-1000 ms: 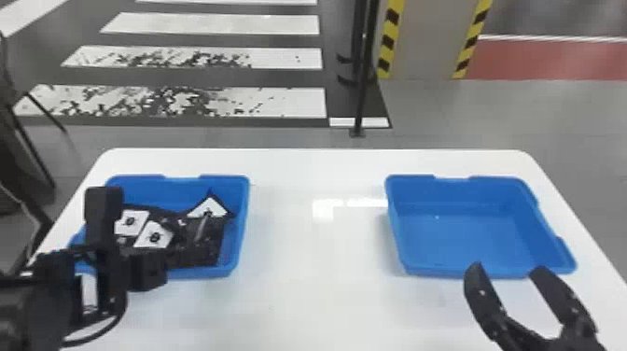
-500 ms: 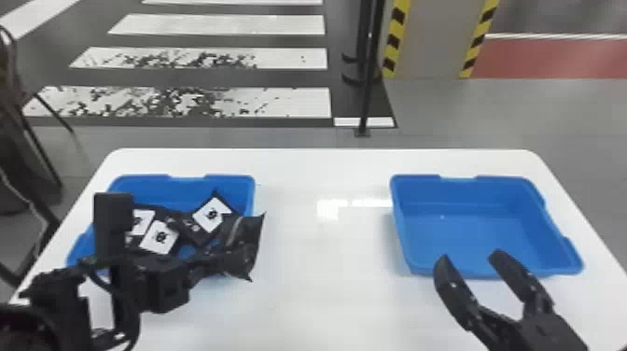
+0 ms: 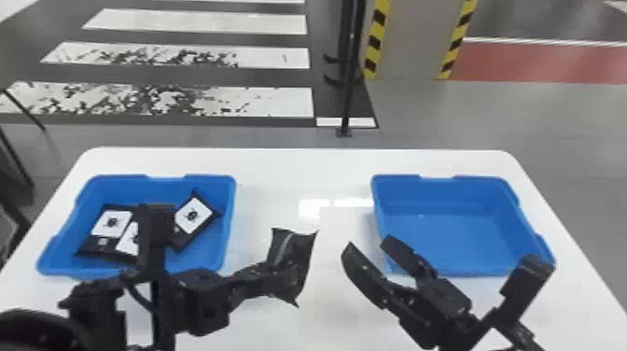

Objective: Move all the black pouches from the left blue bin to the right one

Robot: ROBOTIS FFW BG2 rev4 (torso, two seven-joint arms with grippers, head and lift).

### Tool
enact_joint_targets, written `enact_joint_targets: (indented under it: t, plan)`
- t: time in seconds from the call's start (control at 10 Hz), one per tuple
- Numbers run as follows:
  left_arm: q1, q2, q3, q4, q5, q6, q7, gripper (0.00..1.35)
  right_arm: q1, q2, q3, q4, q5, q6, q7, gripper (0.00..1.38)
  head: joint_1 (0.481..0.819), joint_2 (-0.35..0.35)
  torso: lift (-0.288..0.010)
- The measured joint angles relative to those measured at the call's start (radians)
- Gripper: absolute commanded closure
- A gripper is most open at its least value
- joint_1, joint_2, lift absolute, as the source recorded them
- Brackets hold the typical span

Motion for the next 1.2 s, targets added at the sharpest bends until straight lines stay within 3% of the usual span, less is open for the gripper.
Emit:
enact_joint_targets:
  t: [0.3, 0.4, 0.5, 0.6, 0.9, 1.0, 1.1, 1.2]
  plan:
    - [-0.029, 0.008, -0.07, 0.005, 0.043, 0.002, 0.002, 1.21, -0.052, -0.018, 0.078, 0.032, -0.061, 0.05, 0.001, 0.17, 0.695, -0.017, -0.14]
    - [-0.035, 0.01, -0.09, 0.007, 0.058, 0.002, 0.002, 1.21, -0.065, -0.019, 0.086, 0.047, -0.066, 0.057, 0.0, 0.35, 0.695, -0.026, -0.14]
    - [-0.039, 0.012, -0.108, 0.009, 0.072, 0.002, 0.002, 1.21, -0.078, -0.017, 0.089, 0.067, -0.074, 0.061, -0.001, 0.93, 0.695, -0.039, -0.14]
    - [-0.043, 0.012, -0.121, 0.013, 0.079, 0.002, 0.002, 1.21, -0.087, -0.014, 0.089, 0.079, -0.084, 0.063, -0.001, 1.24, 0.695, -0.048, -0.14]
    - [-0.044, 0.013, -0.125, 0.017, 0.087, 0.0, 0.003, 1.21, -0.09, -0.011, 0.091, 0.084, -0.09, 0.061, 0.001, 1.28, 0.695, -0.05, -0.14]
    - [-0.044, 0.013, -0.126, 0.017, 0.091, -0.004, 0.006, 1.0, -0.09, -0.011, 0.092, 0.084, -0.092, 0.063, 0.002, 1.28, 0.695, -0.049, -0.14]
    - [-0.043, 0.013, -0.126, 0.021, 0.099, -0.014, 0.011, 0.47, -0.09, -0.011, 0.093, 0.084, -0.094, 0.065, 0.003, 1.28, 0.695, -0.049, -0.14]
    - [-0.038, 0.012, -0.121, 0.028, 0.108, -0.032, 0.014, 0.09, -0.095, -0.011, 0.091, 0.085, -0.097, 0.065, 0.003, 1.28, 0.695, -0.048, -0.14]
